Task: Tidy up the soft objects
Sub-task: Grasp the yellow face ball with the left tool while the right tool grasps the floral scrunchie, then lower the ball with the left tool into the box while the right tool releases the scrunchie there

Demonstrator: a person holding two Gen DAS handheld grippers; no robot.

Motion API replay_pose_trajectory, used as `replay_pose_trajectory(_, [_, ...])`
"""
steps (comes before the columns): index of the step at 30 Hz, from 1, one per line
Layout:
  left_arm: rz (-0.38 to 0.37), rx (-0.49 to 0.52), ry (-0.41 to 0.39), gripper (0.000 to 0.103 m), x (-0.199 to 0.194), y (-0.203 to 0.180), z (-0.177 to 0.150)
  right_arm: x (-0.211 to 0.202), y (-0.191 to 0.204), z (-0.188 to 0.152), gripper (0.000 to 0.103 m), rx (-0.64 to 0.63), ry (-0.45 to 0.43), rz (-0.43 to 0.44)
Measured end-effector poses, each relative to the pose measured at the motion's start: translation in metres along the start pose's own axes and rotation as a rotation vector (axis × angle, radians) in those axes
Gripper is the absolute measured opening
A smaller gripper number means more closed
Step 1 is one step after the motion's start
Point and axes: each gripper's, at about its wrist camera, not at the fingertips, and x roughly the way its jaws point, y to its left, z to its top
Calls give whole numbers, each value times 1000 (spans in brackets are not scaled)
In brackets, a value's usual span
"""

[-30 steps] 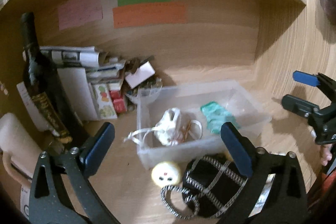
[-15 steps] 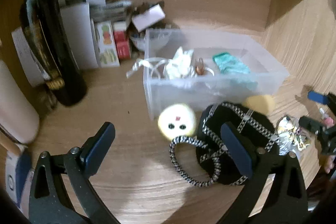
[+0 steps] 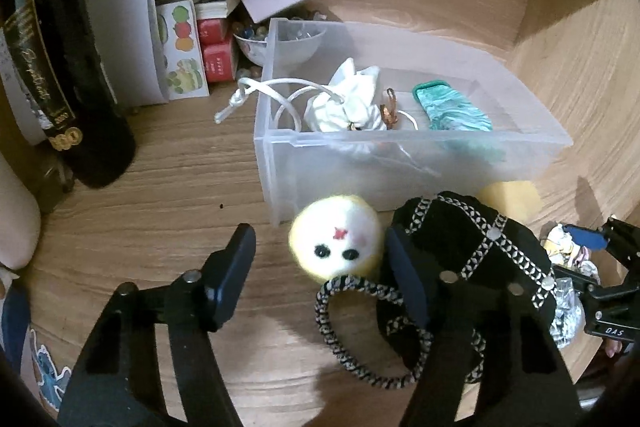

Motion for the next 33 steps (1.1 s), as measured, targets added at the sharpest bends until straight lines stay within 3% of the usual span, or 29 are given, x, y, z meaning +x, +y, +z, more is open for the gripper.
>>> replay_pose_trajectory(4, [-28,9,8,49,3,-2,0,-2,-3,-1,22,12,-13,-5])
replay_pose_trajectory(7, [-27,29,-5,46,1,-7,-2,-4,-9,1,16,32,-33,-18])
replay_pose_trajectory(20, [-12,81,-163,45,-52,-23,1,-49,-29,35,15,66,-232,-73])
replay_pose_trajectory(26, [-41,88,-249,45,-72,-29,23,-70,-24,61,15,20,-339,-99])
replay_pose_trajectory(33, [-73,73,-319,45,-82,-33,55,-77,-21,97,15,12,-419,-58])
